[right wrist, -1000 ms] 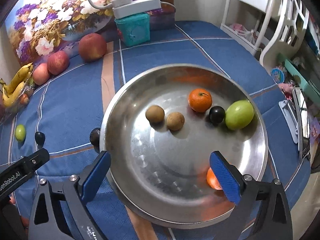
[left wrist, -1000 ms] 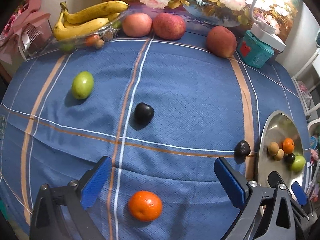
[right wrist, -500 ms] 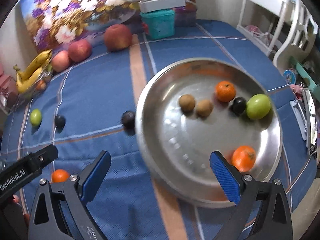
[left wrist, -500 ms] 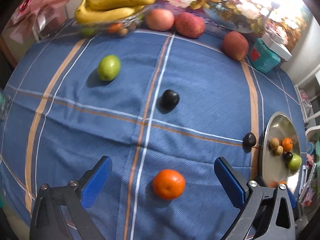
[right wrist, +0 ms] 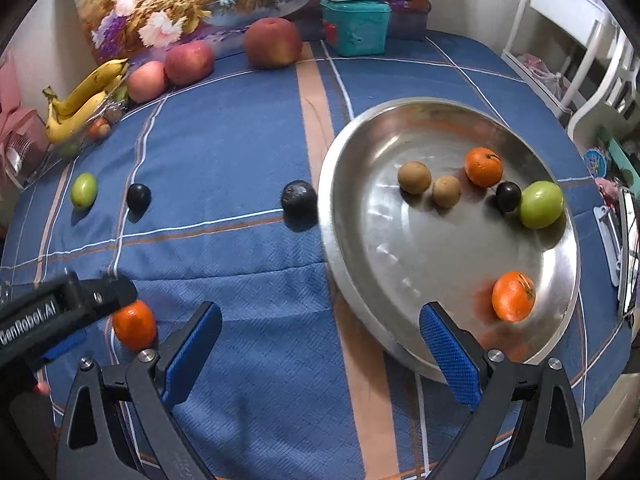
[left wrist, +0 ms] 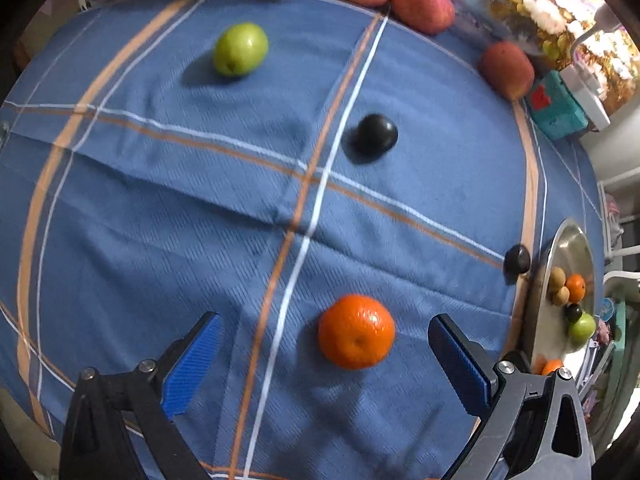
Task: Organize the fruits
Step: 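Lower the left gripper onto the orange and close it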
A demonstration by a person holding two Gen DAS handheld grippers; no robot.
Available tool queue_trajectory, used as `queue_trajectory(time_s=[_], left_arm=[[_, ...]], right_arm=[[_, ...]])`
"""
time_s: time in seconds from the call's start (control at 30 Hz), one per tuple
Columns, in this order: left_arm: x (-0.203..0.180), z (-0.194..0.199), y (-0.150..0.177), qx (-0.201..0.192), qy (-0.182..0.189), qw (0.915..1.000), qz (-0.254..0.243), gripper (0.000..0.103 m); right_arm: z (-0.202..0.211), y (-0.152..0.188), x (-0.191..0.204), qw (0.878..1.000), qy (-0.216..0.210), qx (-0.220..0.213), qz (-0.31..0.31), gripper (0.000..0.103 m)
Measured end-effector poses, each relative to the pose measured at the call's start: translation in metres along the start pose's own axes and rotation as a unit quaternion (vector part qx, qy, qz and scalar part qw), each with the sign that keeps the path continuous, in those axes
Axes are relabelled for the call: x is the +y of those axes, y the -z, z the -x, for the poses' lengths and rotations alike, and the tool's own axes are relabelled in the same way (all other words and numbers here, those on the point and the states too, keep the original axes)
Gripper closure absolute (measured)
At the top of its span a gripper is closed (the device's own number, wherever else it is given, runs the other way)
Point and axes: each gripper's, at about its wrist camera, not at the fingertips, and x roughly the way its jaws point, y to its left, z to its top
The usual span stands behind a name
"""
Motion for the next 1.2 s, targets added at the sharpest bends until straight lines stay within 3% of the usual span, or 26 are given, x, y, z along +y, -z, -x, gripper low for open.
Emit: queue_trajectory(time_s=[0.1,0.37,0.67,1.2], left_arm=[[-0.002,-0.003,0.005,0.008,0.011,0.9999,0.0,0.003],[-0.024,-0.005,0.011,0.021,0.053,0.9983,-0.013,0.031],[-0.022,-0.01,0.004,0.02,0.044,0.9988,0.0,0.061],[-0.018,0.0,-0.007,0.019,0.068,0.9975,0.013,0.062]], right_arm=[[-0.001,-0.003,-0.007,1.0,0.011,0.0,-0.006,0.004],[-0.001,-0.003,-0.012,1.0,0.021,0.0,-0.011,0.004],[-0.002,-0.004,-0.012,1.0,0.024,-0.003,-0.011,0.004],[-0.006,-0.004,-0.013,1.0,0.027,0.003,-0.01,0.004]])
